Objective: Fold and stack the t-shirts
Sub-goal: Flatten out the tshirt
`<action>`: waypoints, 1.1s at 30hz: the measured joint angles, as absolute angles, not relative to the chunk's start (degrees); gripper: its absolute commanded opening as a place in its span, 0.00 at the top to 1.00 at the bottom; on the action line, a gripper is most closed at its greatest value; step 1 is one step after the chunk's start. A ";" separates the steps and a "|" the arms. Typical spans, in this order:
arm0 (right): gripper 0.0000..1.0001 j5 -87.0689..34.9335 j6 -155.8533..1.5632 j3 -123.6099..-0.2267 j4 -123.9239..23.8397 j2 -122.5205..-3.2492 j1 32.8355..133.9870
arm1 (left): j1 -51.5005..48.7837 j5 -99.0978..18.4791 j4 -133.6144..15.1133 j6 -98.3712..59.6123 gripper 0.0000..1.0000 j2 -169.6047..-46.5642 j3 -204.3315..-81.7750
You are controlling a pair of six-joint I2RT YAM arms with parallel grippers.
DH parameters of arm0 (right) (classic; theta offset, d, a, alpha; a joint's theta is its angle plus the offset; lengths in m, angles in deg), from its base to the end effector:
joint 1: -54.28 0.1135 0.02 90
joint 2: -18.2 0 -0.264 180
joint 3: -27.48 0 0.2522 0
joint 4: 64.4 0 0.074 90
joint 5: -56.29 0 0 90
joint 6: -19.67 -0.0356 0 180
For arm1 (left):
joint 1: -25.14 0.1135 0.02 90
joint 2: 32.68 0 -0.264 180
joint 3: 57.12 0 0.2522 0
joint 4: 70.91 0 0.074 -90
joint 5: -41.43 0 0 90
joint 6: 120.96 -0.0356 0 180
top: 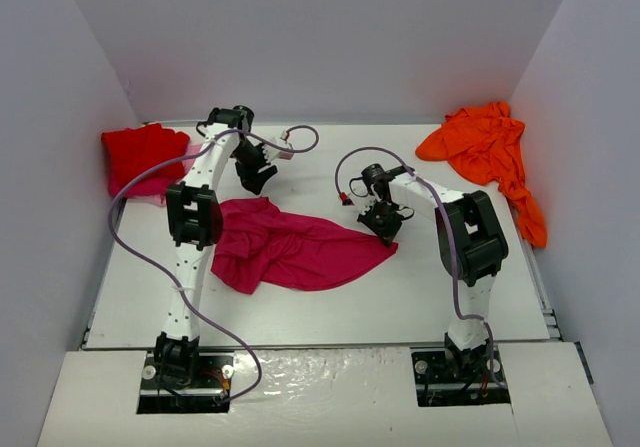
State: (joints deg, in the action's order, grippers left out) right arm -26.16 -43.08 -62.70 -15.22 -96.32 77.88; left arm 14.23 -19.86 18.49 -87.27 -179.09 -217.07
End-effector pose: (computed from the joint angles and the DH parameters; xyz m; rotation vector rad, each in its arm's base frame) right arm 0.3558 0.1606 0.1449 -1.2460 2.5578 0.1745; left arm 0.4983 -0.1135 0.2166 1.5545 2.1852 -0.5045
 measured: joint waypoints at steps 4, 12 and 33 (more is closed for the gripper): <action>1.00 -26.16 -43.09 -62.71 -15.20 -96.32 77.88 | 13.96 -19.41 18.49 -88.27 0.47 -179.09 -217.07; 1.00 -26.16 -43.09 -62.84 -15.13 -96.40 77.88 | 13.26 -17.81 18.46 -90.89 0.48 -179.13 -216.59; 1.00 -26.16 -43.13 -63.25 -14.70 -96.66 77.88 | 11.24 -16.01 18.22 -94.93 1.00 -177.34 -205.45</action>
